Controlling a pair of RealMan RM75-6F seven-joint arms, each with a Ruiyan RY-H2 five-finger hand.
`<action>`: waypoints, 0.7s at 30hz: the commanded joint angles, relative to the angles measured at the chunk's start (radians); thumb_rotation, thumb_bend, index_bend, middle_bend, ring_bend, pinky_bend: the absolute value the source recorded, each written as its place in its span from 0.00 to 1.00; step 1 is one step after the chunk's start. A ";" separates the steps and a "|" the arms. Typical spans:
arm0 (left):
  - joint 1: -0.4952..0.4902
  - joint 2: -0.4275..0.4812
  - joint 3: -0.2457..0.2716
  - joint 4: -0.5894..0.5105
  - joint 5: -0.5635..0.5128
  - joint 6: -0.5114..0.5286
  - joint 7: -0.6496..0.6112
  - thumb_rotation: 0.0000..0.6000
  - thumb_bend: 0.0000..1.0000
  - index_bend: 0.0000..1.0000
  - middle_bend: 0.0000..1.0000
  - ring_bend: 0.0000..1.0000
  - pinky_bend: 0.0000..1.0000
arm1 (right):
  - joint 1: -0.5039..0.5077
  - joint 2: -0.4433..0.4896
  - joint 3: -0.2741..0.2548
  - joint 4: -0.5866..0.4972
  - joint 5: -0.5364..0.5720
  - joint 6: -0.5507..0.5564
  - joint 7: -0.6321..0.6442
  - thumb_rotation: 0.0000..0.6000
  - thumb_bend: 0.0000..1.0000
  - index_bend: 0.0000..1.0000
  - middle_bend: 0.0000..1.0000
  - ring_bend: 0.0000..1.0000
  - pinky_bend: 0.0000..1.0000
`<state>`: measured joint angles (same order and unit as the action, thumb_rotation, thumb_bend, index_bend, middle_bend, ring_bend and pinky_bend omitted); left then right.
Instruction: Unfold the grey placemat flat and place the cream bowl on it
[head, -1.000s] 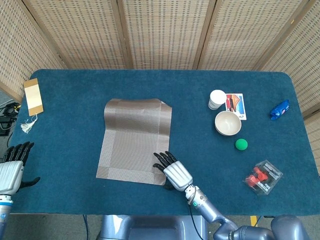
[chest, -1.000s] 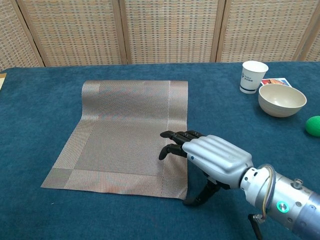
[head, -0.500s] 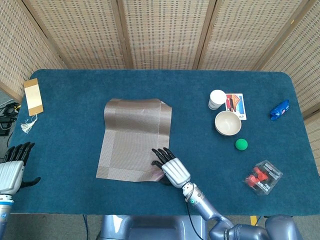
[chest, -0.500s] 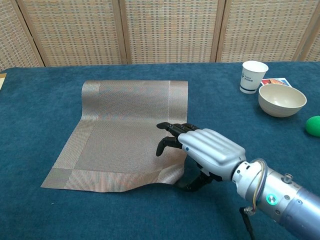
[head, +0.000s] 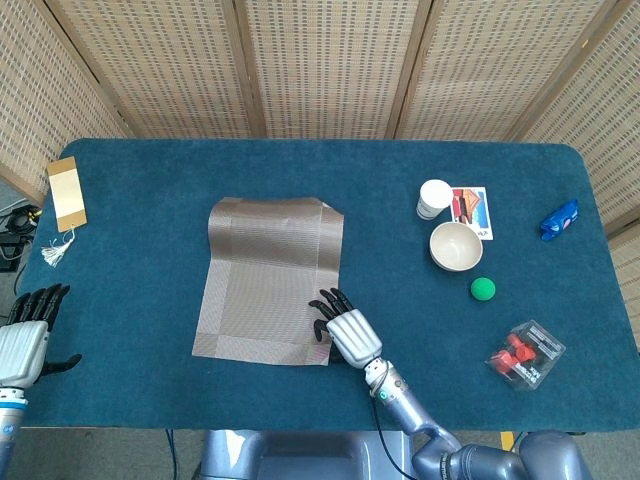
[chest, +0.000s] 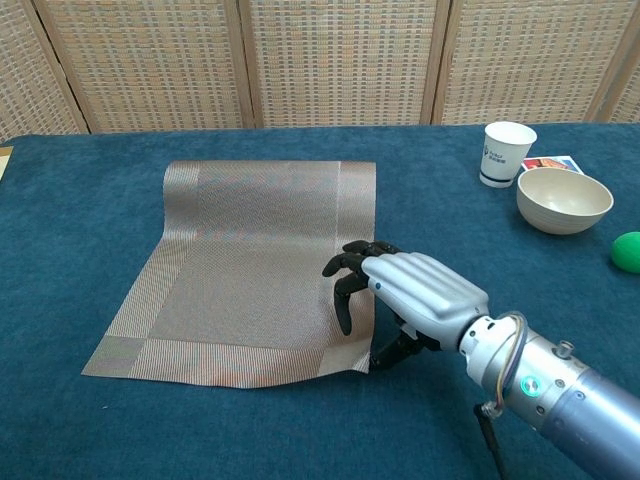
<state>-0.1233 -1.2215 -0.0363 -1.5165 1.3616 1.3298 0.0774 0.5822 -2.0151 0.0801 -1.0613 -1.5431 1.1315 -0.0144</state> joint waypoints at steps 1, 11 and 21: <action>-0.001 0.000 0.000 0.001 -0.001 -0.002 -0.001 1.00 0.09 0.00 0.00 0.00 0.00 | 0.001 -0.012 -0.001 0.016 -0.002 0.007 0.008 1.00 0.47 0.63 0.28 0.09 0.07; -0.001 -0.001 -0.001 0.004 -0.004 -0.001 -0.005 1.00 0.09 0.00 0.00 0.00 0.00 | -0.005 -0.034 -0.013 0.031 -0.017 0.033 0.038 1.00 0.54 0.65 0.28 0.09 0.07; -0.001 -0.003 -0.001 0.008 -0.008 -0.003 -0.006 1.00 0.09 0.00 0.00 0.00 0.00 | -0.016 -0.045 -0.022 0.008 -0.017 0.043 0.020 1.00 0.65 0.72 0.28 0.10 0.07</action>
<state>-0.1241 -1.2244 -0.0376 -1.5092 1.3542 1.3274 0.0717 0.5689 -2.0602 0.0591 -1.0487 -1.5613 1.1731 0.0094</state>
